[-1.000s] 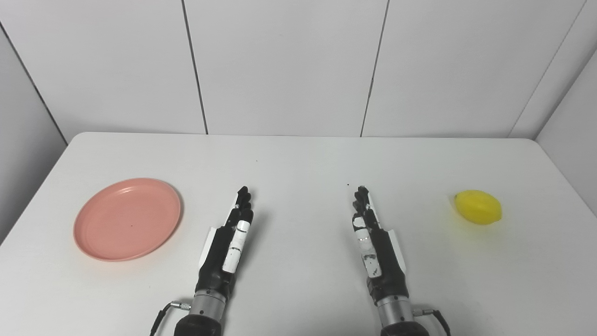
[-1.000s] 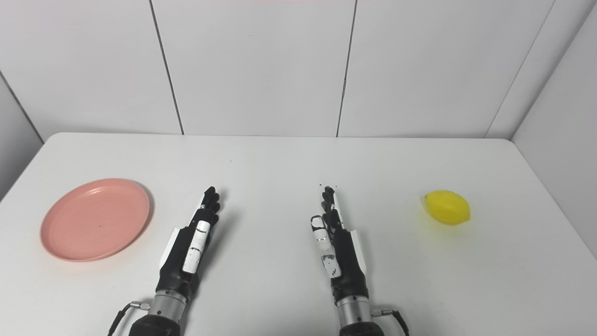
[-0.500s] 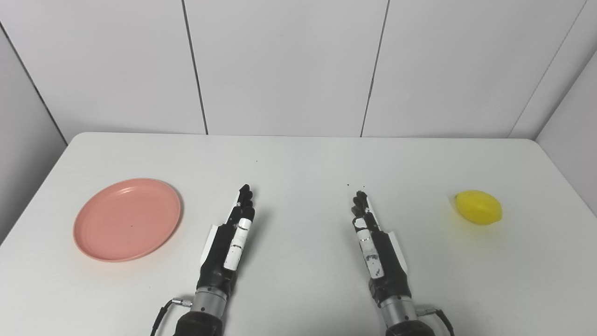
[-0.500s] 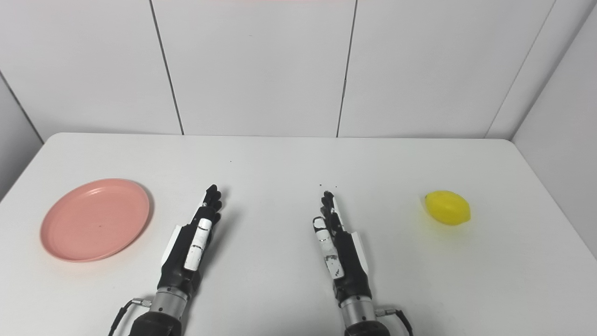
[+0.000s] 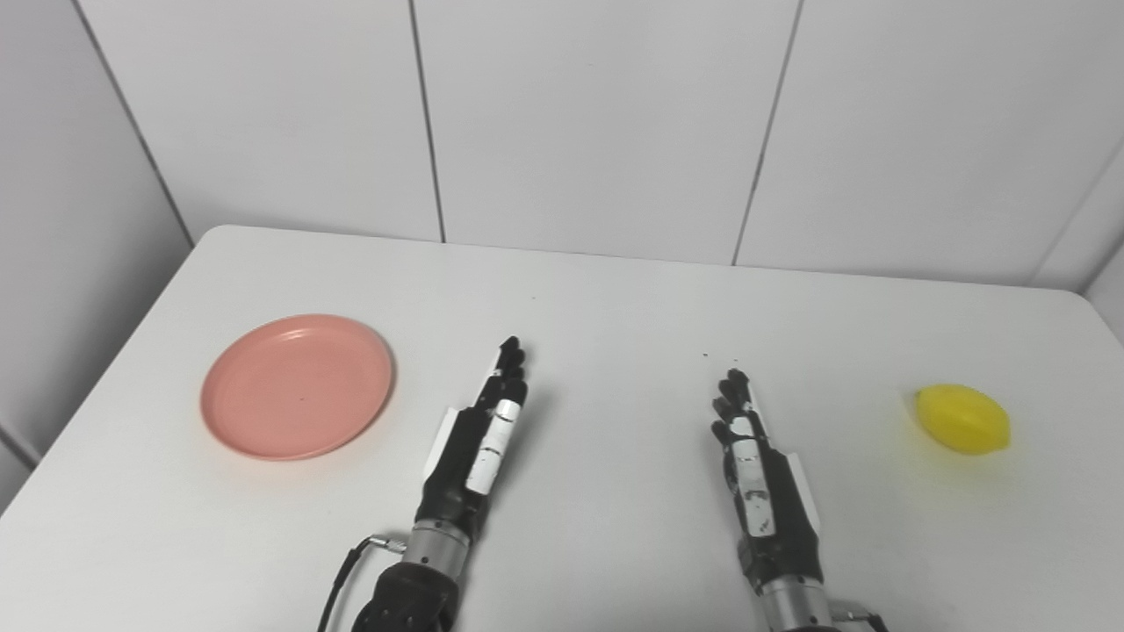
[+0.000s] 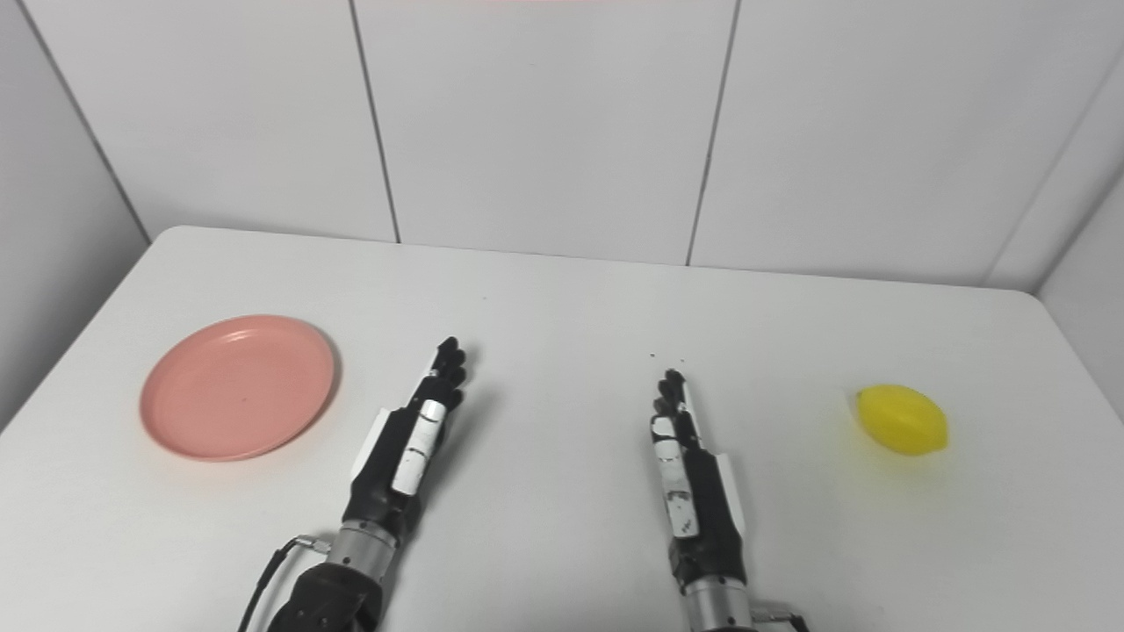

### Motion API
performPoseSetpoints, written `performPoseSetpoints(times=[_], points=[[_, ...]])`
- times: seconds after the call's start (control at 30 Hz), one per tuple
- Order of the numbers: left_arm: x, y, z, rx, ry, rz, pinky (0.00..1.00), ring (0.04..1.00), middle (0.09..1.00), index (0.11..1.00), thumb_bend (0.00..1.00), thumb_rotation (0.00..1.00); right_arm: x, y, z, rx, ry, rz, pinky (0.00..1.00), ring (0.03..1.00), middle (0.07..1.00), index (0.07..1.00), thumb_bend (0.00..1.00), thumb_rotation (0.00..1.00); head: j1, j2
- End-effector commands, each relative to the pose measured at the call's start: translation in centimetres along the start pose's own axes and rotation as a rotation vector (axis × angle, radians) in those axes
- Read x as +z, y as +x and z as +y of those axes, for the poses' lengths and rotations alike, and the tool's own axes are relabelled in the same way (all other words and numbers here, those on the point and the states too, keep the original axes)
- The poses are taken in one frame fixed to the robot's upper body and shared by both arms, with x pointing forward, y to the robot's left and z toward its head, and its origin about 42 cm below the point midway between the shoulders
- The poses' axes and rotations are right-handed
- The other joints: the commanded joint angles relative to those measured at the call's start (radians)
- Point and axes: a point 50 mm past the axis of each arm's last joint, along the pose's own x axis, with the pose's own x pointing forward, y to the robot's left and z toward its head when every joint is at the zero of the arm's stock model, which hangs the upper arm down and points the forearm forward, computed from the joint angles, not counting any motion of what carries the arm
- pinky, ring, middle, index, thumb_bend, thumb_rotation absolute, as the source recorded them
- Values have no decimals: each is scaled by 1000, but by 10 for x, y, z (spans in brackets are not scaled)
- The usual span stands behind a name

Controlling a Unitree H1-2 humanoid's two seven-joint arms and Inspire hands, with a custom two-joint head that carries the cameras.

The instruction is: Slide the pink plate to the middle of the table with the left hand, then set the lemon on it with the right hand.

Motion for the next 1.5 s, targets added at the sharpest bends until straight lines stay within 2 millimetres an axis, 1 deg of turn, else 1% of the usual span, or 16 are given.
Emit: performPoseSetpoints(times=[0.0, 0.03, 0.13, 0.23, 0.3, 0.4, 0.47, 0.57, 0.67, 0.77, 0.93, 1.07, 1.17, 1.3, 1.4, 1.47], points=[[-22, -12, -12, -1, -21, 19, 1000, 1000, 1000, 1000, 735, 1000, -2, -9, -11, -12, -4, -28, 1000, 1000, 1000, 1000, 672, 1000, 34, -12], [-22, -12, -14, -1, -23, 6, 1000, 1000, 1000, 1000, 737, 1000, -3, -10, -13, -17, -7, -22, 1000, 1000, 1000, 1000, 688, 1000, 34, -12], [-21, -12, -21, 25, -51, -19, 1000, 1000, 1000, 1000, 738, 1000, -6, -12, -19, -42, -2, 1, 1000, 1000, 1000, 1000, 734, 1000, 91, -37], [-18, -10, -25, 49, -70, -37, 1000, 1000, 1000, 1000, 729, 1000, -7, -12, -23, -30, 6, -16, 1000, 1000, 1000, 1000, 724, 1000, 130, -45], [-13, -8, -24, 69, -78, -55, 1000, 1000, 1000, 1000, 700, 1000, -9, -12, -26, -24, 7, -30, 1000, 1000, 1000, 1000, 678, 1000, 140, -53], [-8, -6, -23, 92, -82, -68, 1000, 1000, 1000, 1000, 686, 1000, -11, -13, -28, -38, -3, -14, 1000, 1000, 1000, 1000, 728, 1000, 140, -53], [-1, -5, -20, 86, -83, -77, 1000, 1000, 1000, 1000, 709, 1000, -10, -12, -28, -42, -13, -2, 1000, 1000, 1000, 1000, 752, 1000, 145, -60], [9, -2, -12, 91, -90, -94, 1000, 1000, 1000, 1000, 725, 1000, -9, -12, -28, -31, -26, -14, 1000, 1000, 1000, 1000, 750, 1000, 151, -60], [19, 1, -3, 126, -94, -122, 994, 987, 998, 999, 728, 1000, -10, -11, -29, -26, -18, -27, 1000, 1000, 1000, 1000, 714, 1000, 154, -66], [31, 4, 10, 193, -85, -162, 944, 943, 957, 956, 714, 1000, -10, -12, -29, -40, -22, -9, 1000, 1000, 1000, 1000, 746, 1000, 159, -66], [48, 10, 34, 262, -51, -202, 917, 908, 919, 915, 726, 1000, -9, -11, -28, -30, -23, -18, 1000, 1000, 1000, 1000, 759, 1000, 159, -71], [57, 12, 51, 296, -30, -227, 886, 878, 890, 882, 745, 1000, -10, -11, -28, -26, -25, -29, 1000, 1000, 1000, 1000, 710, 1000, 156, -76], [65, 13, 66, 331, -12, -249, 836, 834, 845, 835, 733, 1000, -10, -13, -27, -33, -24, -7, 1000, 1000, 1000, 1000, 746, 1000, 158, -75], [74, 14, 86, 391, 15, -265, 791, 795, 802, 788, 745, 1000, -9, -11, -26, -23, -23, -21, 1000, 1000, 1000, 1000, 753, 1000, 160, -74], [77, 14, 102, 409, 45, -274, 813, 792, 795, 776, 775, 1000, -9, -11, -26, -10, -12, -34, 1000, 1000, 1000, 1000, 710, 1000, 159, -80], [77, 13, 114, 418, 75, -275, 843, 797, 796, 776, 799, 1000, -9, -11, -26, -12, -20, -23, 1000, 1000, 1000, 1000, 725, 1000, 159, -80]])
